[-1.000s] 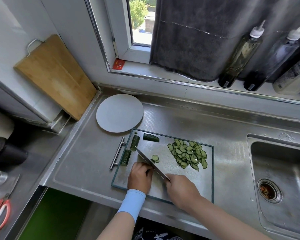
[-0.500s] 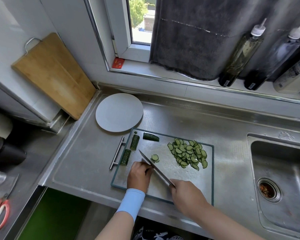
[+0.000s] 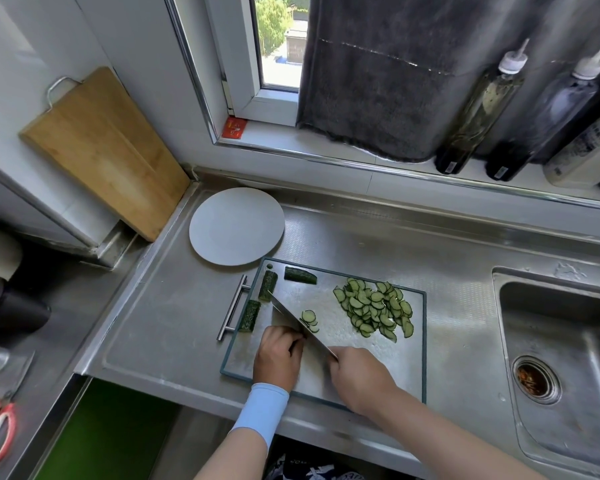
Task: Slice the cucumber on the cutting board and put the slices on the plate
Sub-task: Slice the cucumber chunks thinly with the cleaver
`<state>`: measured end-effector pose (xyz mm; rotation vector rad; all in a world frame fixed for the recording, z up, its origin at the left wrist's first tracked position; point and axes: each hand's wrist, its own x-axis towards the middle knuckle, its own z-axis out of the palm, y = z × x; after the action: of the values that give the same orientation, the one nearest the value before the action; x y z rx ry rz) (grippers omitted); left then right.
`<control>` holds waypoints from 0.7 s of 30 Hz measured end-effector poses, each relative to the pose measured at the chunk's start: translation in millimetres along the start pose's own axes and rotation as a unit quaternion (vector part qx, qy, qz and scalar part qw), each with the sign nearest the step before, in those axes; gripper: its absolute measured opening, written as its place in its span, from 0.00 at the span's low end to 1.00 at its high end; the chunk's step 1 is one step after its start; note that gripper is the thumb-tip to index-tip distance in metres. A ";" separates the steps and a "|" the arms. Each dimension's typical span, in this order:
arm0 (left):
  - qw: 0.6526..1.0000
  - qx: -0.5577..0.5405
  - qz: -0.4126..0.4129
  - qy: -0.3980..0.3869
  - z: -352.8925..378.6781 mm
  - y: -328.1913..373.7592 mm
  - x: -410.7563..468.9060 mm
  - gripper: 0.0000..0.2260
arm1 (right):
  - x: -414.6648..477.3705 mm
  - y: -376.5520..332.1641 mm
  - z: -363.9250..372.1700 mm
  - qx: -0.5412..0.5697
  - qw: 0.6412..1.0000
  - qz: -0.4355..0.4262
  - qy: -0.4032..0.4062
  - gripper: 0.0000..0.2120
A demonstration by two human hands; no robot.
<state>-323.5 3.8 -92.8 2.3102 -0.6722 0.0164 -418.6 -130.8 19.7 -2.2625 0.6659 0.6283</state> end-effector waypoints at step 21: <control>1.000 -0.017 -0.013 0.002 -4.5 0.1 4.6 0.09 | -20.5 13.8 1.3 0.020 1.000 0.005 0.005 0.16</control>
<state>-318.8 4.5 -88.4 2.2852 -0.6358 -0.0030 -442.8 -132.9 24.5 -2.2285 0.6888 0.6033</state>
